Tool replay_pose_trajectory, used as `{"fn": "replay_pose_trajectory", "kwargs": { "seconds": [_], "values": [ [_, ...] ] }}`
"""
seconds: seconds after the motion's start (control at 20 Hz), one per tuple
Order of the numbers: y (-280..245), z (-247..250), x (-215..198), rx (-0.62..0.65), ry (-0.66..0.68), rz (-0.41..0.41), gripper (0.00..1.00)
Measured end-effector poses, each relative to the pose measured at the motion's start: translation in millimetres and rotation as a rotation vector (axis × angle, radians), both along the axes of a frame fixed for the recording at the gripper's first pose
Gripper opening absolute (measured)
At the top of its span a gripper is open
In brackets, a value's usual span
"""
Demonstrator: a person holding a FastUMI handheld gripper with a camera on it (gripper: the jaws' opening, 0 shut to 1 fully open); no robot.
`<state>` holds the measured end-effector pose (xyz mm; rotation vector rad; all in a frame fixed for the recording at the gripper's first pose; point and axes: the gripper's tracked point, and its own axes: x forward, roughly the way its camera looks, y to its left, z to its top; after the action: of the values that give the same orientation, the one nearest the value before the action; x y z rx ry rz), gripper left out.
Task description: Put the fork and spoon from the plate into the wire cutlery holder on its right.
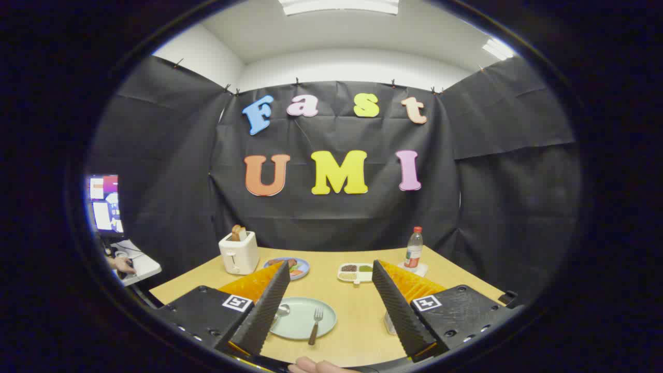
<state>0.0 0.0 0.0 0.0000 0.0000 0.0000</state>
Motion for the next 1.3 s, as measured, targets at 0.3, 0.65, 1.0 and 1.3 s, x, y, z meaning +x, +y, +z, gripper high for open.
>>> {"fn": "replay_pose_trajectory", "kwargs": {
  "seconds": [0.3,0.65,1.0,1.3],
  "values": [
    [-3.5,-2.5,2.0,-0.01,-0.004,-0.009,0.96],
    [-2.5,2.8,-4.4,-0.038,-0.03,-0.037,0.96],
    [-1.8,-1.6,7.2,-0.026,-0.005,-0.044,0.96],
    [15.7,-27.4,50.0,-0.052,0.113,-0.032,0.96]
  ]
}}
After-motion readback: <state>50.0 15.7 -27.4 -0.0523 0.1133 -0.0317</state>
